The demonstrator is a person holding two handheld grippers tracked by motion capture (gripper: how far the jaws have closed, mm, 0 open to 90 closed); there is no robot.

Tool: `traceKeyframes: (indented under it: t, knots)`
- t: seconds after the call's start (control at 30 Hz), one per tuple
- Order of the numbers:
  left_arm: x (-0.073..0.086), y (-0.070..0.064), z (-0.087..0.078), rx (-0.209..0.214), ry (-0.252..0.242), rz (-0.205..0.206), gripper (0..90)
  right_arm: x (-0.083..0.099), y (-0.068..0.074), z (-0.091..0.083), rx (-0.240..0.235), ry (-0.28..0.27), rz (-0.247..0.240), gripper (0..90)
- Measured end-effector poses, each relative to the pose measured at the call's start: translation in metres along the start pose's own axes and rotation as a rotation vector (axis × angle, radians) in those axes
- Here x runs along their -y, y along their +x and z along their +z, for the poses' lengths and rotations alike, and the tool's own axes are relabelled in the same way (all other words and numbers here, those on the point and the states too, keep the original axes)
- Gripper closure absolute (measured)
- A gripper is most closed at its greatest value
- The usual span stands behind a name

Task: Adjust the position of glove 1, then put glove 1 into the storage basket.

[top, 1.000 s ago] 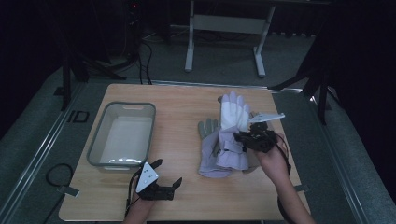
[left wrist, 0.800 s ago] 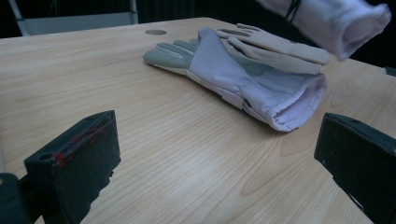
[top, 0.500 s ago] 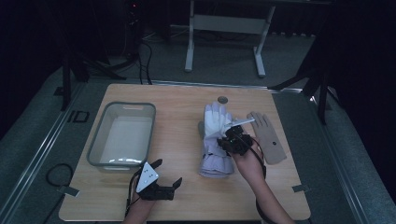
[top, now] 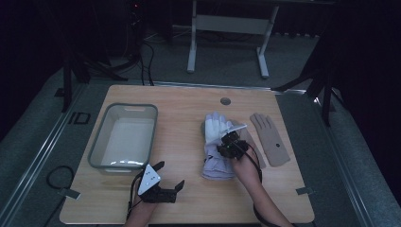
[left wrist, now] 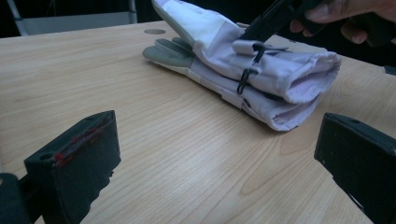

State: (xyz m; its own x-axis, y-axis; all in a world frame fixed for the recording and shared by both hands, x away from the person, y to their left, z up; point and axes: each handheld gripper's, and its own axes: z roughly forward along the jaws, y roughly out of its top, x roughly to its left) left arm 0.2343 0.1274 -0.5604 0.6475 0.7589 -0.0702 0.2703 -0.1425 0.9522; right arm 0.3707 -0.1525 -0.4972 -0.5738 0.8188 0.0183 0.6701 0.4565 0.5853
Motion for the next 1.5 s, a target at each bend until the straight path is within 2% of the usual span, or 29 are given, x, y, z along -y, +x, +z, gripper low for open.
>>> traceKeyframes:
  t: [0.13,0.23,0.4,0.53,0.8,0.87,0.9,0.93,1.0,1.03,1.13,1.17,1.2,1.23,1.3,1.33,1.4,1.47,1.5]
  knots:
    - [0.0,0.0,0.0,0.001,0.002,-0.001,0.2,0.002,0.002,0.003,-0.014,-0.009,-0.025,77.3]
    - [0.0,0.0,0.0,0.0,0.002,0.0,0.2,0.003,0.004,0.005,-0.059,0.001,-0.043,77.5]
    - [0.0,0.0,0.0,-0.002,0.003,-0.001,0.2,0.004,0.015,0.003,-0.072,-0.001,-0.075,76.6]
    - [0.0,0.0,0.001,0.0,0.004,-0.003,0.2,0.004,0.015,0.002,-0.067,-0.017,-0.079,70.5]
    - [-0.001,0.0,0.003,-0.005,0.033,0.004,0.2,0.004,0.004,-0.019,-0.117,-0.086,-0.058,41.5]
    - [-0.002,0.0,0.004,0.0,0.045,-0.011,0.2,0.005,-0.001,-0.024,-0.132,-0.104,-0.054,33.0]
    - [-0.003,0.0,0.005,0.004,0.059,-0.019,0.2,0.006,-0.004,-0.026,-0.143,-0.109,-0.057,24.9]
    - [-0.004,0.0,0.006,0.017,0.069,-0.031,0.1,0.008,-0.006,-0.028,-0.147,-0.139,-0.062,17.5]
    - [-0.008,-0.002,0.005,0.031,0.071,-0.043,0.2,0.011,-0.012,-0.031,-0.151,-0.171,-0.073,12.4]
    - [-0.01,-0.004,0.005,0.037,0.07,-0.037,0.2,0.012,-0.015,-0.033,-0.156,-0.161,-0.078,12.1]
    - [-0.019,-0.013,0.006,0.057,0.066,-0.01,0.2,0.017,-0.027,-0.038,-0.2,-0.21,-0.051,13.7]
    - [-0.023,-0.018,0.007,0.075,0.072,0.002,0.2,0.019,-0.03,-0.039,-0.204,-0.221,-0.054,13.7]
    - [-0.023,-0.018,0.007,0.075,0.072,0.002,0.2,0.019,-0.03,-0.039,-0.204,-0.221,-0.054,13.7]
    - [-0.026,-0.021,0.009,0.087,0.08,0.0,0.2,0.022,-0.034,-0.043,-0.194,-0.266,-0.066,13.8]
    - [-0.031,-0.024,0.012,0.086,0.106,0.01,0.2,0.024,-0.035,-0.047,-0.196,-0.303,-0.091,13.8]
    - [-0.034,-0.024,0.014,0.086,0.117,0.006,0.2,0.025,-0.036,-0.049,-0.201,-0.299,-0.092,13.8]
    - [-0.039,-0.023,0.019,0.078,0.139,-0.019,0.2,0.025,-0.037,-0.052,-0.204,-0.258,-0.063,13.6]
    - [-0.045,-0.022,0.024,0.079,0.148,-0.036,0.2,0.026,-0.037,-0.054,-0.203,-0.269,-0.036,11.7]
    - [-0.048,-0.023,0.026,0.075,0.157,-0.034,0.2,0.026,-0.037,-0.056,-0.206,-0.274,-0.04,10.2]
